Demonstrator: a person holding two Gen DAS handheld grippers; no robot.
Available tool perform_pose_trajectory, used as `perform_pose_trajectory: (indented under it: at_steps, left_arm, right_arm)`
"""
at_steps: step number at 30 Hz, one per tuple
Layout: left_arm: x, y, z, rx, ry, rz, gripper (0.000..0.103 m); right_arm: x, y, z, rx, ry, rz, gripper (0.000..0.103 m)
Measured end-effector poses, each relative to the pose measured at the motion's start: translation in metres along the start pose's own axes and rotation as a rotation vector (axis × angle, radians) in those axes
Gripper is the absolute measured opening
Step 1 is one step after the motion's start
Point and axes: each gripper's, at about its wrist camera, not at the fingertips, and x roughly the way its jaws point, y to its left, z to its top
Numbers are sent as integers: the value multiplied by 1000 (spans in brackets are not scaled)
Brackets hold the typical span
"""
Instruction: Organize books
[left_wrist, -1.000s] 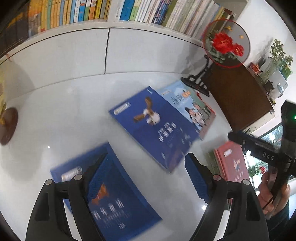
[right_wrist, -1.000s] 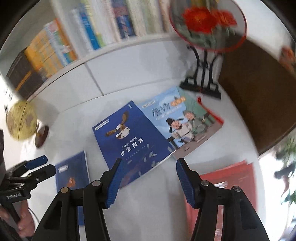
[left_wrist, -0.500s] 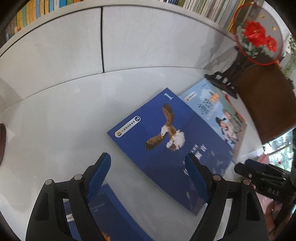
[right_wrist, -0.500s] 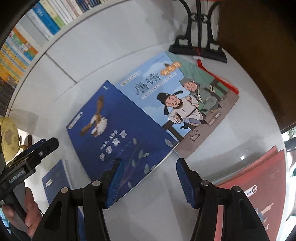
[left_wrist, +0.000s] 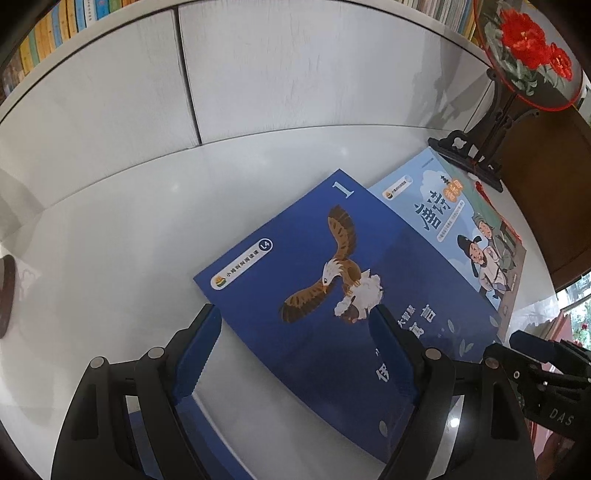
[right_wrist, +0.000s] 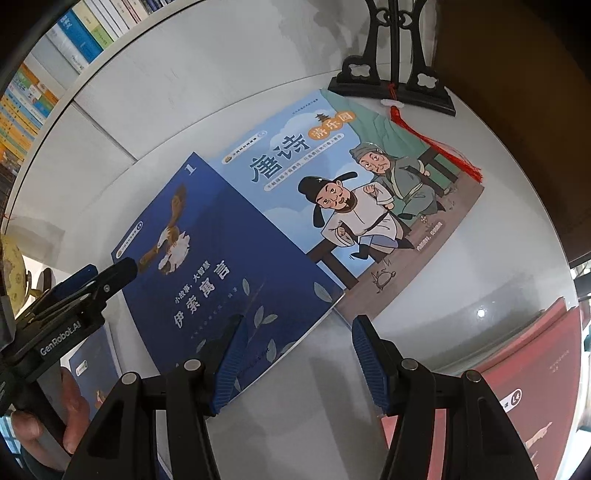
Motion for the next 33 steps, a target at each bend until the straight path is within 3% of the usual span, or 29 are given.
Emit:
perform_pose_trajectory:
  at_steps: [21, 33]
  left_arm:
    - [22, -1, -1, -6, 53, -26, 81]
    - [25, -7, -1, 39, 45, -8, 83]
  right_arm:
    - [20, 2, -7, -19, 20, 60, 57]
    - [27, 4, -4, -45, -17, 102, 58]
